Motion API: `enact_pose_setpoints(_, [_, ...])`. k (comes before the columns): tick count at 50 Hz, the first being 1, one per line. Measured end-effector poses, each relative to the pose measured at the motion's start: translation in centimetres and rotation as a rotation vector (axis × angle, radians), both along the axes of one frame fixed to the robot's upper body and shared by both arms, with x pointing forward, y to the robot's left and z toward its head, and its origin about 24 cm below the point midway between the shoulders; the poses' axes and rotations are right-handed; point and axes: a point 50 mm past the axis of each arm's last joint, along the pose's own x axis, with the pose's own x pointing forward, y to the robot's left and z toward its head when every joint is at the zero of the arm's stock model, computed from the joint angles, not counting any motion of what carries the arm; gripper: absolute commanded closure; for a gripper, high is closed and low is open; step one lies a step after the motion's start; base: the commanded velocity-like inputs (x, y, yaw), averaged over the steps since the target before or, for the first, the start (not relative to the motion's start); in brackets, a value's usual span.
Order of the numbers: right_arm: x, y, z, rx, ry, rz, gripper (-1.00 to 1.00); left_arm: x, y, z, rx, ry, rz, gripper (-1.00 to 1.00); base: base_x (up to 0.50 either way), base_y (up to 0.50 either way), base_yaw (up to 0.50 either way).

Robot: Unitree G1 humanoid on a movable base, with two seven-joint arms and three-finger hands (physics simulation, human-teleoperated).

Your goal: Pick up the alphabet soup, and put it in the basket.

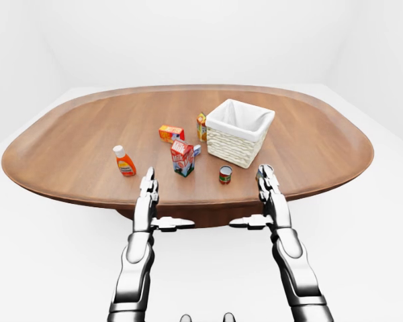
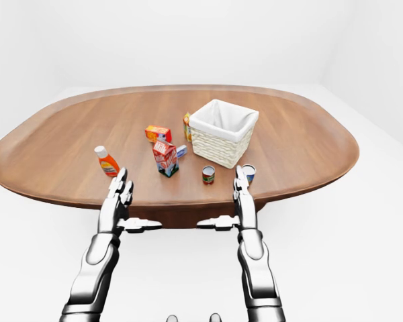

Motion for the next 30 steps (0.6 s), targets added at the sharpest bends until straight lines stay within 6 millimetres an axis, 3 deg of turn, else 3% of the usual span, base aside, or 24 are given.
enact_pose_setpoints(17, [-0.5, -0.3, 0.2, -0.018, 0.001, 0.006, -1.00, -0.3, 0.5, 0.1, 0.012, -0.013, -0.014, -1.00, 0.00, 0.00, 0.00])
enact_pose_setpoints(30, [-1.2, -0.5, 2.2, -0.044, -0.062, -0.006, -1.00, -1.1, 1.0, 2.0, 0.028, -0.083, 0.006, -1.00, 0.00, 0.00, 0.00])
